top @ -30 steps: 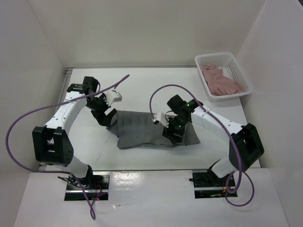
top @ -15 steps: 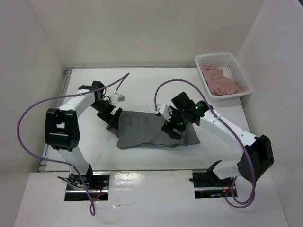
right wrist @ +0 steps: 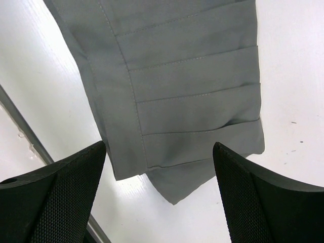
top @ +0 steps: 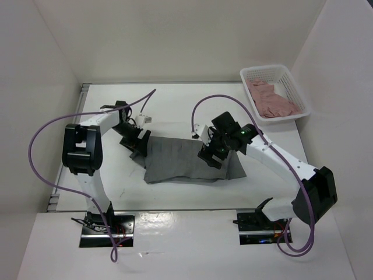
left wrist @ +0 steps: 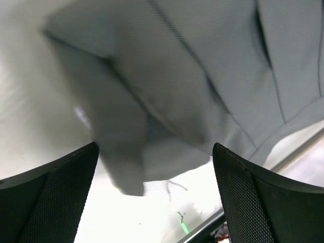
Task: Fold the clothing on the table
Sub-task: Fold the skirt
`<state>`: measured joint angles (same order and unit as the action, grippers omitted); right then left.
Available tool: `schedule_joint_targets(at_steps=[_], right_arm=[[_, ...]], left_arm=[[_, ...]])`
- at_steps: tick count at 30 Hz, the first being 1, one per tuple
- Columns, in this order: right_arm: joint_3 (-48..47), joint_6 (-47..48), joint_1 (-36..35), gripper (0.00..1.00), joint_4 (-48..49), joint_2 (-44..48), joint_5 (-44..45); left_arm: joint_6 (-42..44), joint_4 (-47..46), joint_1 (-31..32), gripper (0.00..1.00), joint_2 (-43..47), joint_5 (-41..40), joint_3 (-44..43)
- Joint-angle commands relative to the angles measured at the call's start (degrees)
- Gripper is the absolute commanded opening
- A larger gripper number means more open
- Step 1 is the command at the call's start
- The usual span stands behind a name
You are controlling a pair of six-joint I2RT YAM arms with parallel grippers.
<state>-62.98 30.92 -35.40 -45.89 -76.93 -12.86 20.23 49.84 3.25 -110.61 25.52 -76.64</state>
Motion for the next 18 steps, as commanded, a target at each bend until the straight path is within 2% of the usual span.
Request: schedule_joint_targets(at_steps=[1, 8, 18], right_arm=[[-0.56, -0.15, 0.42, 0.90, 2.38, 2.66, -0.67], [-0.04, -0.15, 0.94, 0.90, 2.38, 4.33, -0.67], [-0.04, -0.68, 0.94, 0.90, 3.44, 4.86, -0.67]], left_arm=[[-1.42, -1.42, -1.93, 0.99, 0.22, -0.73, -2.11], [2.18, 1.04, -5.88, 0.99, -0.49, 7.50, -2.11], [12.72, 5.61, -5.88, 0.99, -8.03, 19.82, -0.35]])
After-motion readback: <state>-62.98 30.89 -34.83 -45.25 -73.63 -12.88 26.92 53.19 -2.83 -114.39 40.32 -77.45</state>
